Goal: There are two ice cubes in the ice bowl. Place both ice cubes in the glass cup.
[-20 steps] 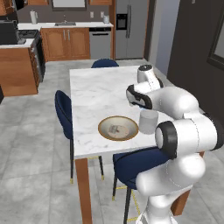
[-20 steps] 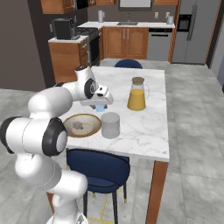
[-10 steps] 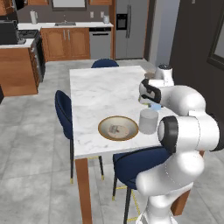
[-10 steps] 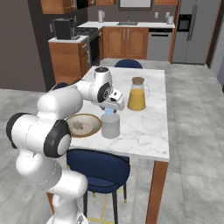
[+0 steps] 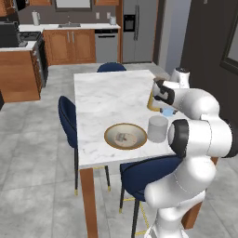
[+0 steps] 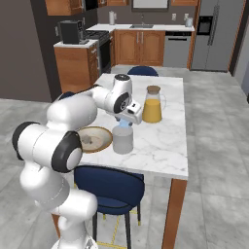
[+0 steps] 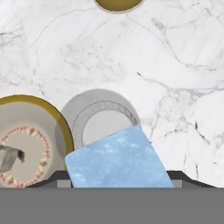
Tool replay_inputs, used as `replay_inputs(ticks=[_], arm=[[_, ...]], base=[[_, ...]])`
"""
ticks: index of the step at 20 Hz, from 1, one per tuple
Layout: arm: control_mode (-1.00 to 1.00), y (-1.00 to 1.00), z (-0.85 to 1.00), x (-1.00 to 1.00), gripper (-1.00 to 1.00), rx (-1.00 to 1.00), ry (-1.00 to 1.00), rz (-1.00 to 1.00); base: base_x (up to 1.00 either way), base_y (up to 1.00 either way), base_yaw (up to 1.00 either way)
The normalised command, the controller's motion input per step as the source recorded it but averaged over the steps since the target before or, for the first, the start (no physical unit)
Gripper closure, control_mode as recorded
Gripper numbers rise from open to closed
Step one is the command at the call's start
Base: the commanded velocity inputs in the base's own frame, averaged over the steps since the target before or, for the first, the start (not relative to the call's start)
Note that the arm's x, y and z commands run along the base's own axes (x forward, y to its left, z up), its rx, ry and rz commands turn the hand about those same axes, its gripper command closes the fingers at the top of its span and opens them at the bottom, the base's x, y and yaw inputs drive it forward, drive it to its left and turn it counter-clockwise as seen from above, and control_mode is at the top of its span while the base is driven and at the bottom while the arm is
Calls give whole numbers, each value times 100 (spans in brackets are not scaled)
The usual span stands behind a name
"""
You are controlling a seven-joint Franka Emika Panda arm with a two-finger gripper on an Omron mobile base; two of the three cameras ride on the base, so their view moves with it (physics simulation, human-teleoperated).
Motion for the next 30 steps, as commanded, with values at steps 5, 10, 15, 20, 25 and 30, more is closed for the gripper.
replay_inputs(ticks=[5,10,15,20,25,30], arm=[[-100,3,-11,22,100,-5,0,0],[-100,9,-17,26,100,-1,0,0],[-100,1,-17,12,100,0,0,0],[-100,1,-14,3,100,0,0,0],[-100,3,-13,0,100,0,0,0],[-100,10,-14,0,100,0,0,0]], base=[[0,0,0],[0,0,0],[0,0,0],[0,0,0],[0,0,0],[0,0,0]])
